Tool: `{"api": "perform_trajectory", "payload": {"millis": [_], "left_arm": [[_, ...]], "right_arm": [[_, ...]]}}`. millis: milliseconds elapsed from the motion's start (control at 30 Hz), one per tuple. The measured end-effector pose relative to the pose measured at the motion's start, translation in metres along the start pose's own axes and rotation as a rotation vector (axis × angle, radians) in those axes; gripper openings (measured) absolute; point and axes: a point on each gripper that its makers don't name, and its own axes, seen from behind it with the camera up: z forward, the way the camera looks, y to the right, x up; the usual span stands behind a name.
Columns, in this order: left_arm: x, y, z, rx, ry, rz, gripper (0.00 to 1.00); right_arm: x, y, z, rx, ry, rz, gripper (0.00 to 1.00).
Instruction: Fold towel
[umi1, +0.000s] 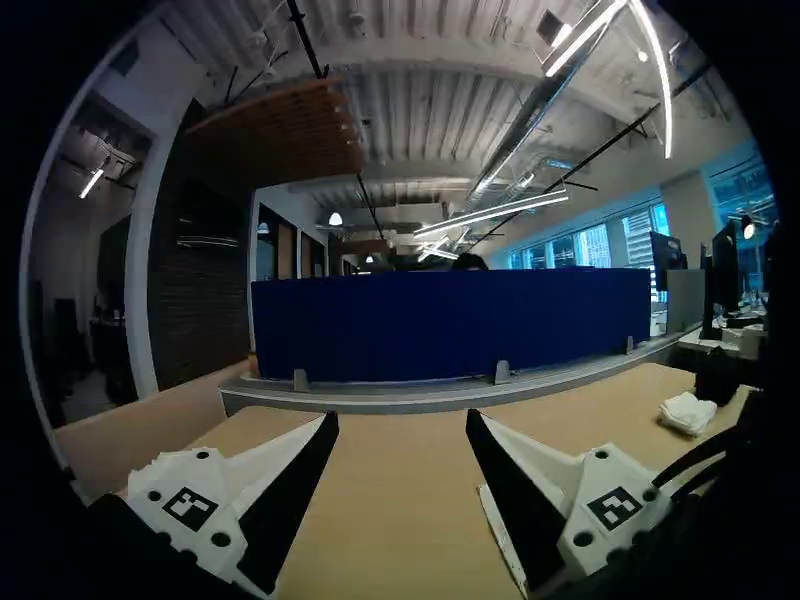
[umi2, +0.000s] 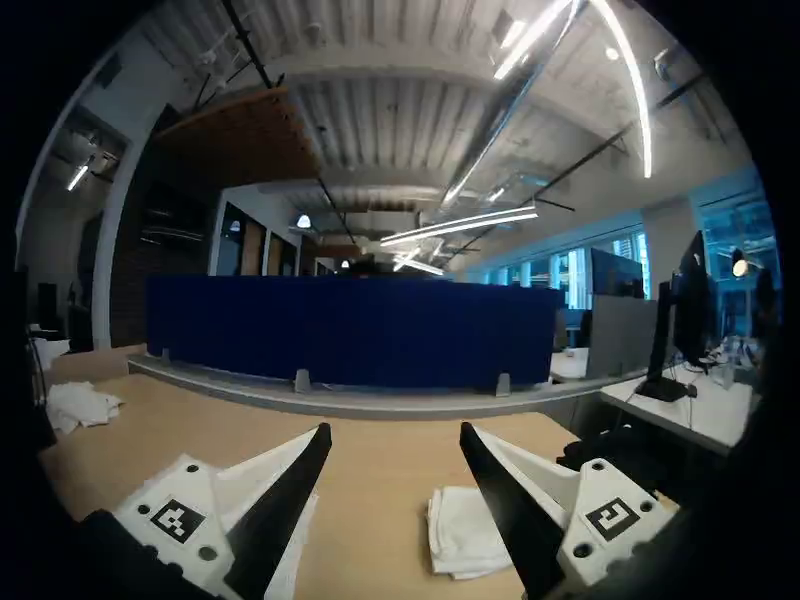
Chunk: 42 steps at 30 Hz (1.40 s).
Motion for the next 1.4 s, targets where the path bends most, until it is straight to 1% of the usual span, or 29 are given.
{"api": "perform_trajectory", "payload": {"millis": [167, 267, 367, 467, 567, 667, 867, 1033, 1233, 1400], "left_arm": [[0.041, -0.002, -0.002, 0.006, 0.007, 0.003, 0.94], [0.060, -0.003, -0.003, 0.008, 0.009, -0.002, 0.94], [0.077, -0.009, -0.002, 0.018, 0.010, -0.006, 0.94], [0.093, -0.014, -0.003, 0.039, 0.017, -0.006, 0.94], [0.098, -0.014, -0.003, 0.039, 0.011, -0.008, 0.94], [0.097, -0.008, -0.003, 0.024, -0.014, -0.001, 0.94], [0.096, 0.004, -0.003, -0.042, -0.070, 0.036, 0.94], [0.093, 0.017, -0.002, -0.119, -0.130, 0.050, 0.94], [0.083, 0.038, -0.005, -0.248, -0.216, 0.081, 0.95], [0.071, 0.062, -0.015, -0.370, -0.286, 0.118, 0.94]], "right_arm": [[0.043, 0.000, -0.002, 0.004, 0.017, 0.010, 1.00], [0.067, 0.003, -0.004, -0.002, 0.028, 0.005, 1.00], [0.086, 0.004, -0.007, -0.007, 0.037, 0.005, 1.00], [0.099, 0.004, -0.008, -0.005, 0.041, 0.006, 1.00], [0.104, 0.005, -0.007, -0.007, 0.032, 0.009, 1.00], [0.107, 0.007, -0.007, -0.006, 0.015, 0.016, 1.00], [0.108, 0.002, -0.008, 0.040, -0.028, 0.004, 1.00], [0.105, -0.008, -0.011, 0.111, -0.076, -0.028, 1.00], [0.094, -0.027, -0.019, 0.239, -0.167, -0.091, 1.00], [0.075, -0.045, -0.034, 0.372, -0.293, -0.155, 1.00]]}}
